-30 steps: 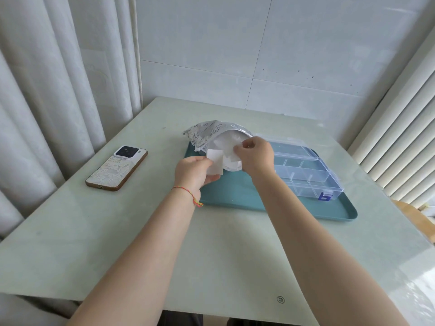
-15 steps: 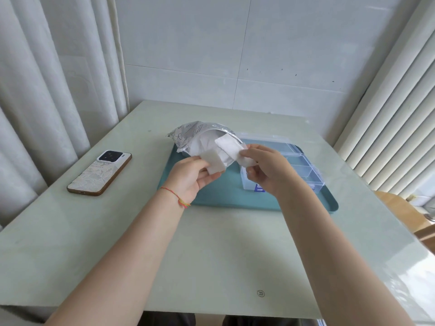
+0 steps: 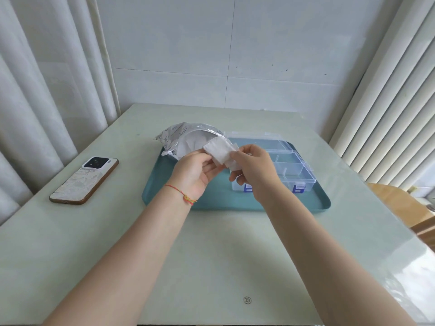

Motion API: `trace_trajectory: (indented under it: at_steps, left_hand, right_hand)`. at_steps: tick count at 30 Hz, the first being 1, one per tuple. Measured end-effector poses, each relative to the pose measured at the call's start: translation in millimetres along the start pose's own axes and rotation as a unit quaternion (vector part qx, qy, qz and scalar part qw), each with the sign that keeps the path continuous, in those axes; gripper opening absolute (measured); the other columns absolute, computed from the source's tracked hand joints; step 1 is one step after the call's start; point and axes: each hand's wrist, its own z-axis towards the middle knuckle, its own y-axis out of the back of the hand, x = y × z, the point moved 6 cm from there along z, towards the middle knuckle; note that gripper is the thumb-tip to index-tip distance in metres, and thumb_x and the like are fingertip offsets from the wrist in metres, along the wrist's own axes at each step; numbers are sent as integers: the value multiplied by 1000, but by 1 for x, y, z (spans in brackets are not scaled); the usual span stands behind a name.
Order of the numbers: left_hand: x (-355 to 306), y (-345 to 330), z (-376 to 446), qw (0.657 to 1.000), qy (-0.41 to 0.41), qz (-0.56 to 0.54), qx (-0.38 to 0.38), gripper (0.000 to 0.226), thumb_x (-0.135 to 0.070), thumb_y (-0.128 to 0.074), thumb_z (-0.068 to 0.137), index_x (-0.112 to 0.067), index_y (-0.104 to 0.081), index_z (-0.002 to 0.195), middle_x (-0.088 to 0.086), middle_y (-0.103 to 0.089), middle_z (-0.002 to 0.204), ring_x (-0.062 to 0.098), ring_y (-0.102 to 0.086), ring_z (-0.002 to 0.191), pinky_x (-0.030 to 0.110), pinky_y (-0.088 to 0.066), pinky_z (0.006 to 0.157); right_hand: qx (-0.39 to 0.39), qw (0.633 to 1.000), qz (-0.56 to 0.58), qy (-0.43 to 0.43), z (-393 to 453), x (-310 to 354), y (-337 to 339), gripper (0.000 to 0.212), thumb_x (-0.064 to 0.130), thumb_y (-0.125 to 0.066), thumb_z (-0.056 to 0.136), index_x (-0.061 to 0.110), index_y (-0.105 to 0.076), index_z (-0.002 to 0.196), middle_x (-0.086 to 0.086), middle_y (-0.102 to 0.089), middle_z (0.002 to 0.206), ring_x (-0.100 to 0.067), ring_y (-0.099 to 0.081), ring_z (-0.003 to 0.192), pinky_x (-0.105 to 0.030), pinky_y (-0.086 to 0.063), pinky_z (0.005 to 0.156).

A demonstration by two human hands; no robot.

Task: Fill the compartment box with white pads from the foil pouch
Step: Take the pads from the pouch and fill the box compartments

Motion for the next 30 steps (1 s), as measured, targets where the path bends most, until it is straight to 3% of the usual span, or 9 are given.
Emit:
trace_trajectory:
  at_steps: [5,9,14,18,22,26,30]
  left_hand:
    - [7,5,0,997,25,-75,-10,28,-2,-35,96,-1,-63,95,16,-71,86,23,-71,75,32,-58,79]
    - [7,6,1,998,11,-63,-7,20,-18,-49,100,-5,-63,104,12,-73,90,19,-72,80,29,-59,78]
    - [7,12,2,999,-15,-27,-29,21,-10,-45,102,-5,-65,96,9,-74,87,17,-72,79,24,-58,66]
    - [4,20,3,998,-11,-54,-44,19,-8,-46,101,-4,-65,99,10,-74,89,16,-73,78,26,-59,67]
    - [-1,25,3,997,-20,-53,-47,18,-7,-46,101,-2,-63,98,12,-73,93,22,-73,80,28,-61,72]
    - [0,31,5,998,-22,-12,-57,20,-6,-44,101,0,-62,108,20,-70,110,32,-70,98,30,-60,78]
    - [5,24,3,999,-9,24,-43,23,-5,-40,102,-1,-61,111,17,-70,102,25,-70,86,29,-61,72]
  right_hand:
    - [-36,999,10,6,0,-6,-3,5,8,-53,85,10,-49,88,-4,-63,61,-17,-53,40,-24,-33,41]
    - [-39,999,4,6,-3,-8,-7,6,11,-54,85,13,-48,86,1,-63,60,-17,-52,41,-21,-30,40]
    - [-6,1000,-14,21,-5,-8,-8,8,13,-61,88,11,-53,90,-5,-68,74,-15,-55,43,-20,-33,41]
    - [30,999,-21,25,-5,-8,-6,11,11,-62,91,3,-63,99,-2,-71,74,-14,-60,46,-21,-38,43]
    - [6,1000,-10,13,-1,-10,4,11,11,-63,90,2,-64,97,0,-70,70,-16,-61,48,-24,-38,46]
    - [-15,999,41,24,2,-7,17,7,13,-65,91,6,-63,93,2,-70,70,-19,-63,51,-24,-39,46]
    - [43,999,23,22,-5,-8,4,12,17,-67,91,8,-60,87,-2,-69,70,-17,-60,48,-24,-36,46]
